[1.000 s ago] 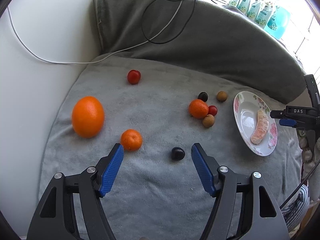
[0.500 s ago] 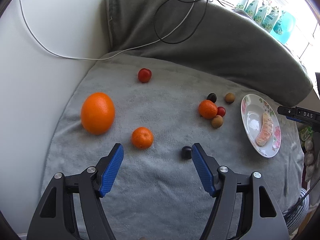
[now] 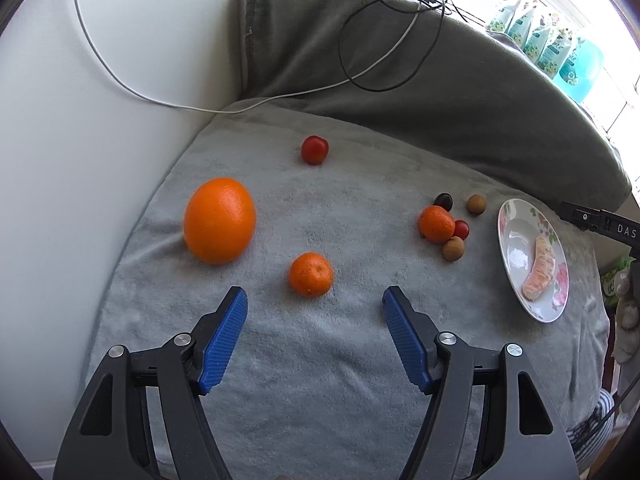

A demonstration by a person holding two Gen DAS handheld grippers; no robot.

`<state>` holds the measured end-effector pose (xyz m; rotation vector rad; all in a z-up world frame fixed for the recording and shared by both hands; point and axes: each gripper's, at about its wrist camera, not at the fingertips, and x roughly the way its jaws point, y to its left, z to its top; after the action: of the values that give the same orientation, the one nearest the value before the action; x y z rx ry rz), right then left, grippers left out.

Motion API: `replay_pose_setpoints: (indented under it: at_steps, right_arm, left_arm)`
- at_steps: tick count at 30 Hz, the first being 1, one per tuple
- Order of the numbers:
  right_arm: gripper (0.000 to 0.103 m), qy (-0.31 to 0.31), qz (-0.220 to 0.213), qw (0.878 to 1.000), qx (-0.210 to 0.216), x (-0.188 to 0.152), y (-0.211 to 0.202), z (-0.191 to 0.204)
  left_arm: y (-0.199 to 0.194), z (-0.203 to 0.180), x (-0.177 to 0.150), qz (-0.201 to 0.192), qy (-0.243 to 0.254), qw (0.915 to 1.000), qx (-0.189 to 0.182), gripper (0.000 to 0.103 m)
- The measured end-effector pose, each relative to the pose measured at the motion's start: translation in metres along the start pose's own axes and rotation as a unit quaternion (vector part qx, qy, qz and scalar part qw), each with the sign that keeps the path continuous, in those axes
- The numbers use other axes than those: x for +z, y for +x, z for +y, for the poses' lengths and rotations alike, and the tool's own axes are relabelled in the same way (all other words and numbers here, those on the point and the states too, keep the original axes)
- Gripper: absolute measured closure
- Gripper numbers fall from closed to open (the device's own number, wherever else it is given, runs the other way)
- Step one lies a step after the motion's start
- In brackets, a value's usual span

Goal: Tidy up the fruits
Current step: 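Move the right gripper to the cherry tomato beside the mandarin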

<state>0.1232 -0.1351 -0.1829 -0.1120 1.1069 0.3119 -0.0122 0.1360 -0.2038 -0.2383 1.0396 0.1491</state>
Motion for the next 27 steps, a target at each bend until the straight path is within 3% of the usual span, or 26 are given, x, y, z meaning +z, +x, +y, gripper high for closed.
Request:
replay_pose_setpoints:
  at_steps: [3,14,27]
  right_arm:
    - [0.029,-0.023,0.003,1.0,-0.009,0.004,0.001,0.013]
    - [0.03,-0.085,0.031,0.996,0.024,0.013,0.023,0.046]
    - [0.068,-0.141,0.097,0.984,0.057,0.021,0.063,0.076]
  left_arm:
    - [0.002,0.003,0.0,-0.001,-0.003,1.0,-0.003,0.033]
    - [0.014,0.015,-0.004,0.006,-0.016,0.9998,-0.012,0.033]
    - [0.022,0.028,-0.006,0.01,-0.027,0.9995,-0.014,0.033]
